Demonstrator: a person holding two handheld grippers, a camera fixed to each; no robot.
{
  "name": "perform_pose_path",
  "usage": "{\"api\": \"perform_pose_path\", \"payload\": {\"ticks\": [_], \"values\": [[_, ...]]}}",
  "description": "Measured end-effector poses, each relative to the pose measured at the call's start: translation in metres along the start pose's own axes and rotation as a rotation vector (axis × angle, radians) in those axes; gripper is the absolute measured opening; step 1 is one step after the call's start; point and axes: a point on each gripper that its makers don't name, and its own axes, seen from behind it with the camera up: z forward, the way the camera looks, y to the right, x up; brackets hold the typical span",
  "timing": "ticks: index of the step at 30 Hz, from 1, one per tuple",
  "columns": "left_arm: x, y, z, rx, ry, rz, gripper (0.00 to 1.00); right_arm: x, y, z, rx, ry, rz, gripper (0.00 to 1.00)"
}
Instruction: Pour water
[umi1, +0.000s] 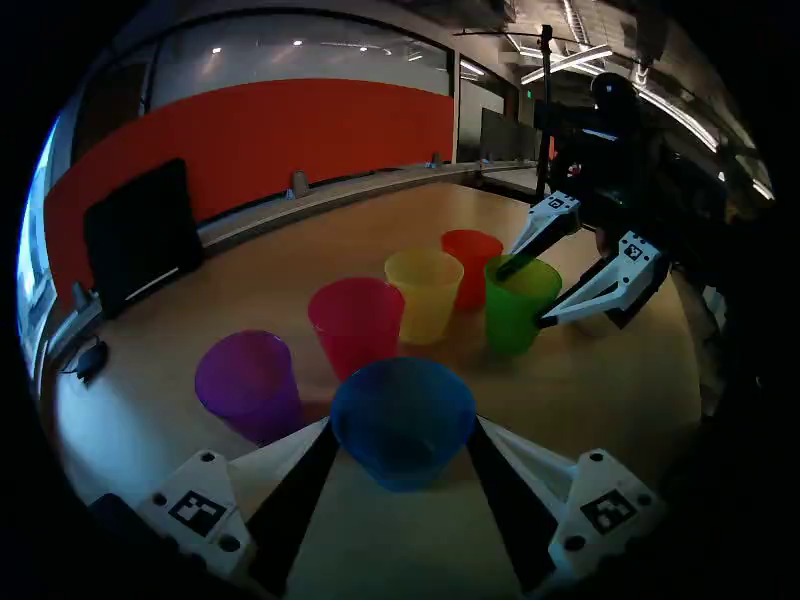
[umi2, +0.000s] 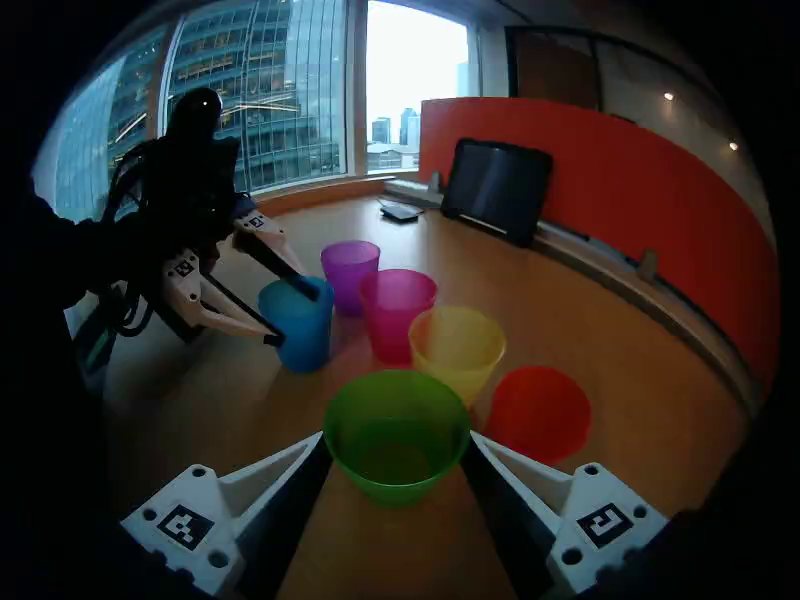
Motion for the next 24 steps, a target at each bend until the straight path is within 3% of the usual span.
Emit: {"api": "perform_pose_path", "payload": {"ticks": [13, 17, 24], "values": [[-0.012, -0.002, -0.001, 0.007, -0.038, 0.005, 0.87, -0.006, -0.003, 0.006, -0.003, -0.007, -0.003, 0.9], [-0.015, -0.003, -0.002, 0.009, -0.045, 0.001, 0.94, -0.008, -0.002, 0.007, -0.006, -0.01, -0.008, 0.91], [-0.017, -0.003, -0.005, 0.011, -0.053, -0.007, 0.96, -0.009, -0.005, 0.007, -0.006, -0.009, -0.002, 0.93]]}}
